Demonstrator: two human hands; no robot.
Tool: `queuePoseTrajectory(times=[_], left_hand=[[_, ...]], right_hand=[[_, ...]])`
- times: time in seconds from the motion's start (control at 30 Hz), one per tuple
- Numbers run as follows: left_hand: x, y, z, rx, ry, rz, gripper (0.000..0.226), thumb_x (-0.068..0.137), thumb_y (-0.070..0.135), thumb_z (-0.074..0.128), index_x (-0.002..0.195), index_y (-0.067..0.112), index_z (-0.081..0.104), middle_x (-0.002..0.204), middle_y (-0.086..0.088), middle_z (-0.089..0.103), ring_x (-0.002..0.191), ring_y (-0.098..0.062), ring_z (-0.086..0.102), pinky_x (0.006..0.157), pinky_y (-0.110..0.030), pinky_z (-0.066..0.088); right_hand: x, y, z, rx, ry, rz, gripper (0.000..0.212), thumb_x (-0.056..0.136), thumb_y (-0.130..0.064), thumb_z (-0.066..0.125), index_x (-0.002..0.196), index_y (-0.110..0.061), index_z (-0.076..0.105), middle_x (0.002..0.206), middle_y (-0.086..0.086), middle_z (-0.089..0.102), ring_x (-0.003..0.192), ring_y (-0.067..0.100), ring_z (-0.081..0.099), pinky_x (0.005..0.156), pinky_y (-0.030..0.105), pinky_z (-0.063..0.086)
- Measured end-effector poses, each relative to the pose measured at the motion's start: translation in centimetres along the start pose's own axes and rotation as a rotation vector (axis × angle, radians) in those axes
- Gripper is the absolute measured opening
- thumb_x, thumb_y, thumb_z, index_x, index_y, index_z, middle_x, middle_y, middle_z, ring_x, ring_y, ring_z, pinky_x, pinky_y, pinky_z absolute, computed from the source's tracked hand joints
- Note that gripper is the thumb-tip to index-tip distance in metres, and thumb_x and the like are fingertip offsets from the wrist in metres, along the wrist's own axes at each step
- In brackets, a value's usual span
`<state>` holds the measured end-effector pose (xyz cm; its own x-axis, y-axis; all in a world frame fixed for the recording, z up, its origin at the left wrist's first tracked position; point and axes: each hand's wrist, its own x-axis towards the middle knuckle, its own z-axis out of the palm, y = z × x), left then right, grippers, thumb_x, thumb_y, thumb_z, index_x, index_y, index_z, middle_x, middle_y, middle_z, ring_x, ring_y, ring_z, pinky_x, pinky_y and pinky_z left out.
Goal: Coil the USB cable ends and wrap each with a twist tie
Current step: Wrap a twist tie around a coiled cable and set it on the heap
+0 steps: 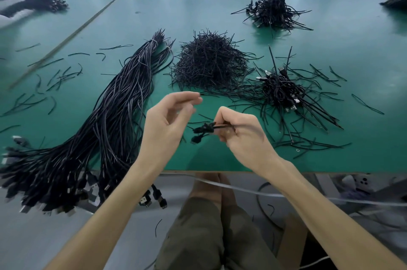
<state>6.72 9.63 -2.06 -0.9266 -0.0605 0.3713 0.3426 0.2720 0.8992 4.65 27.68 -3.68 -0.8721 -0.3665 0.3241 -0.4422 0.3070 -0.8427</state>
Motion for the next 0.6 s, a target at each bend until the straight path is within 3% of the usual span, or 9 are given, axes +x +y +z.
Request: queuePoseTrajectory(times=[0.1,0.17,0.27,0.37,0.47,0.53,0.6], left_hand=[[-0.1,-0.2,-0.1,0.168,0.122,-0.141,0.008,0.104,0.025,0.057,0.107,0.020,0.063,0.107,-0.001,0.066,0.098,-0.013,0.065,0.082,-0.040,0.057],[-0.2,-0.2,-0.3,0.265,0.124,-0.107,0.024,0.104,0.041,0.050,0.091,0.023,0.059,0.084,0.003,0.062,0.073,-0.011,0.058,0.064,-0.035,0.048],[-0.2,0.2,-0.4,0.257,-0.118,-0.240,0.075,0.101,0.070,0.027,0.059,0.021,0.066,0.054,0.001,0.062,0.048,-0.014,0.052,0.051,-0.024,0.039],[0.1,0.5,0.4,0.096,-0.411,-0.453,0.097,0.094,0.080,0.013,0.061,0.012,0.074,0.061,-0.012,0.070,0.045,-0.025,0.056,0.043,-0.023,0.035],[0.4,-0.1,1.6,0.096,-0.378,-0.440,0.078,0.091,0.076,0.034,0.077,0.012,0.077,0.078,-0.025,0.071,0.057,-0.030,0.059,0.053,-0.035,0.039],[0.6,-0.6,1.7,0.076,-0.348,-0.377,0.055,0.085,0.065,0.055,0.089,0.015,0.076,0.079,-0.016,0.072,0.064,-0.022,0.063,0.056,-0.035,0.044],[0.5,-0.9,1.3,0.021,-0.324,-0.315,0.038,0.081,0.049,0.069,0.096,0.015,0.075,0.077,0.001,0.070,0.065,-0.009,0.064,0.057,-0.026,0.047]], right_hand=[[0.1,0.5,-0.1,-0.104,0.094,-0.009,0.026,0.088,0.015,0.050,0.079,-0.010,0.055,0.070,-0.013,0.062,0.067,0.001,0.062,0.061,0.023,0.047],[0.2,0.7,-0.4,-0.186,0.141,-0.032,0.018,0.088,0.013,0.050,0.084,-0.004,0.055,0.072,-0.019,0.058,0.069,-0.002,0.061,0.062,0.023,0.048],[0.0,1.0,-0.9,-0.311,0.173,-0.094,0.011,0.088,0.006,0.050,0.084,-0.004,0.052,0.072,-0.003,0.058,0.067,0.022,0.057,0.061,0.045,0.048],[-0.2,0.7,-0.7,-0.426,0.151,-0.158,0.025,0.087,0.011,0.052,0.082,-0.013,0.048,0.074,-0.009,0.053,0.066,0.029,0.055,0.057,0.051,0.048],[-0.7,0.2,-0.4,-0.542,0.102,-0.227,0.021,0.088,0.011,0.057,0.085,-0.009,0.052,0.081,0.000,0.061,0.077,0.022,0.065,0.057,0.047,0.053],[-0.7,0.3,-0.8,-0.572,0.086,-0.241,0.017,0.090,0.008,0.058,0.086,-0.008,0.054,0.082,0.004,0.063,0.079,0.025,0.068,0.055,0.047,0.053],[-0.7,0.3,-1.2,-0.610,0.075,-0.262,0.021,0.086,0.011,0.061,0.084,-0.008,0.054,0.079,0.003,0.061,0.067,0.021,0.060,0.051,0.044,0.051]])
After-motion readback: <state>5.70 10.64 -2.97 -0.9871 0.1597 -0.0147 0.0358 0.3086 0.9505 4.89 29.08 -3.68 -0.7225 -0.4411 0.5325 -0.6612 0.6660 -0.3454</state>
